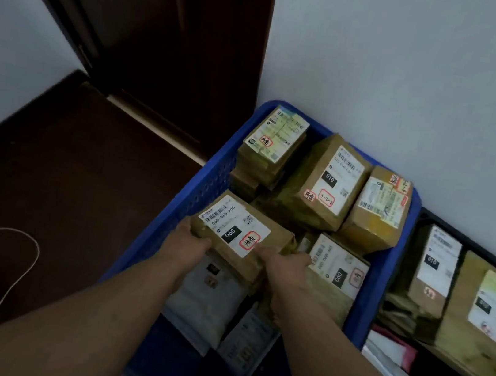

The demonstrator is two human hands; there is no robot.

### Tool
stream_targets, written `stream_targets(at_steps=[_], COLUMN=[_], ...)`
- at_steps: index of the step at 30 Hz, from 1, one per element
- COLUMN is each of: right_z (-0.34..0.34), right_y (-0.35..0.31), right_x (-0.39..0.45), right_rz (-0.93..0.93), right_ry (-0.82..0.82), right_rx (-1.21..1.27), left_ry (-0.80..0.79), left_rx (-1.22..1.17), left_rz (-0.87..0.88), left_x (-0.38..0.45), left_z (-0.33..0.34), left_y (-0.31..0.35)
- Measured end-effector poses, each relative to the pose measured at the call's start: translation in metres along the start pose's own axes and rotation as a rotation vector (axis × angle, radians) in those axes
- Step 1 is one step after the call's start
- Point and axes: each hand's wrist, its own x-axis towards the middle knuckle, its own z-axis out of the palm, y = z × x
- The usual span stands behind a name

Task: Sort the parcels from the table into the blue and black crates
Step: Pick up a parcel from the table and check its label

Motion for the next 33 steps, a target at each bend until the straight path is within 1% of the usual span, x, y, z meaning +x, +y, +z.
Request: stream_targets(at_steps=[4,8,10,14,17,20,22,24,27,31,33], right_z=[0.026,0.046,0.052,0.061,0.067,0.069,0.070,0.071,0.068,0.057,0.050], right_y=[0.005,0.008,0.005,0.007,0.014,0.024,0.031,0.037,0.039,0.035,0.034], right_x=[0.032,0.062,0.073,0.092,0.095,0.087,0.081,0.081,0.087,0.088,0.086], right_rz=[0.034,0.035,0.030,-0.012,-0.035,-0.089,-0.149,-0.185,-0.248,-0.292,-0.316], right_ry=[0.040,0.082,0.084,0.078,0.105,0.124,0.087,0.007,-0.079,-0.177,-0.215], right_rx=[0.035,-0.027,-0.060,-0.192,-0.256,-0.515,-0.677,-0.799,-0.922,-1.062,-1.146], left_ry=[-0.094,-0.232,-0.272,-0.325,-0.342,-0.349,-0.340,-0.339,-0.348,-0.345,-0.318], left_rx=[0.032,0.118,0.152,0.229,0.290,0.293,0.296,0.325,0.400,0.575,0.662], left_rz=[-0.035,-0.063,-0.069,-0.056,-0.032,-0.034,-0.019,-0.007,0.004,0.023,0.038], left_x=[0.038,0.062,0.074,0.095,0.104,0.108,0.109,0.111,0.112,0.115,0.112], left_z=[-0.002,0.007,0.012,0.025,0.032,0.035,0.037,0.039,0.042,0.045,0.044], left_y=[0.003,0.001,-0.001,-0.006,-0.011,-0.014,-0.014,-0.014,-0.013,-0.010,-0.010])
